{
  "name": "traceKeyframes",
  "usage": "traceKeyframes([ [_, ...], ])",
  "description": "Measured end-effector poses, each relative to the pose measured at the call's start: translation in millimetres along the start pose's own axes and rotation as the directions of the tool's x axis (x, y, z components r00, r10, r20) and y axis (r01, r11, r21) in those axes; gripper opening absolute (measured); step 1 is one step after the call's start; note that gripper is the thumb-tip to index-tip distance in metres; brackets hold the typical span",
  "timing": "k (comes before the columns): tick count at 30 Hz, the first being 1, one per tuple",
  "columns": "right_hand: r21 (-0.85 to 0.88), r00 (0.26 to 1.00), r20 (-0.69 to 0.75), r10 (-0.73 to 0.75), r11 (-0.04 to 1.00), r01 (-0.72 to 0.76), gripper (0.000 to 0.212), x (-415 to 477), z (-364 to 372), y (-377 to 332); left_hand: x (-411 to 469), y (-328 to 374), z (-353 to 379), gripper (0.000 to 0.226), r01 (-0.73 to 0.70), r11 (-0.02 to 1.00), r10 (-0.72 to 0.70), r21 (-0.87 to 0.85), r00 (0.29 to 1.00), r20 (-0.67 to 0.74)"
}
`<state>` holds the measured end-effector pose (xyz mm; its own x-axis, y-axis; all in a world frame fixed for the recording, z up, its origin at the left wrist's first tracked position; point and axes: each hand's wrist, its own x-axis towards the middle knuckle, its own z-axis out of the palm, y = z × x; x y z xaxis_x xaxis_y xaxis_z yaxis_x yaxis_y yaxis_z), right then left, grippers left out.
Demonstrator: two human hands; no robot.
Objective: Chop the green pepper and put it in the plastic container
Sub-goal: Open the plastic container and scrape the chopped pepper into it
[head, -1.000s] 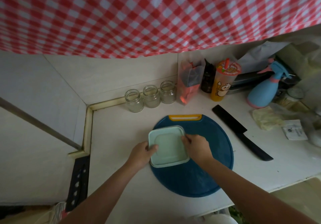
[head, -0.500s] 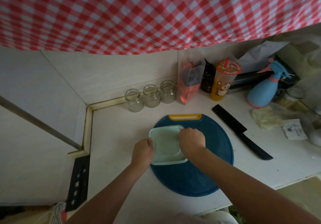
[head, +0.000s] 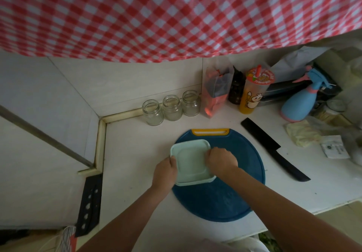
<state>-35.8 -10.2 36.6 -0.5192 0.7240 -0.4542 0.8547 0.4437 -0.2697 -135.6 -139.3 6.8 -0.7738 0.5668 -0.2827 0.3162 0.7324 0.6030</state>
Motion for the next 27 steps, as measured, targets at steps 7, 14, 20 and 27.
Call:
traceKeyframes([
  [7, 0.280, 0.997, -0.050, -0.055, 0.958, 0.067, 0.040, 0.3, 1.4, 6.1, 4.9, 16.2, -11.9, 0.043, 0.279, 0.920, -0.252, -0.274, 0.959, 0.131],
  [14, 0.589, 0.993, 0.056, -0.105, 0.807, 0.052, 0.046, 1.3, -25.8, -2.4, 22.4, 20.4, -27.2, 0.103, 0.331, 0.775, -0.317, -0.538, 0.941, 0.123],
  [20, 0.855, 0.999, 0.025, -0.045, 0.519, 0.002, 0.075, 3.0, -39.9, -11.6, 10.5, 38.6, -31.9, 0.088, 0.196, 0.806, -0.180, -0.559, 0.980, 0.083],
  [27, 0.810, 0.997, -0.062, -0.045, 0.581, 0.076, 0.057, -3.4, -46.1, -6.4, 4.7, 62.3, -47.3, 0.059, 0.354, 0.660, -0.179, -0.663, 0.930, 0.320],
])
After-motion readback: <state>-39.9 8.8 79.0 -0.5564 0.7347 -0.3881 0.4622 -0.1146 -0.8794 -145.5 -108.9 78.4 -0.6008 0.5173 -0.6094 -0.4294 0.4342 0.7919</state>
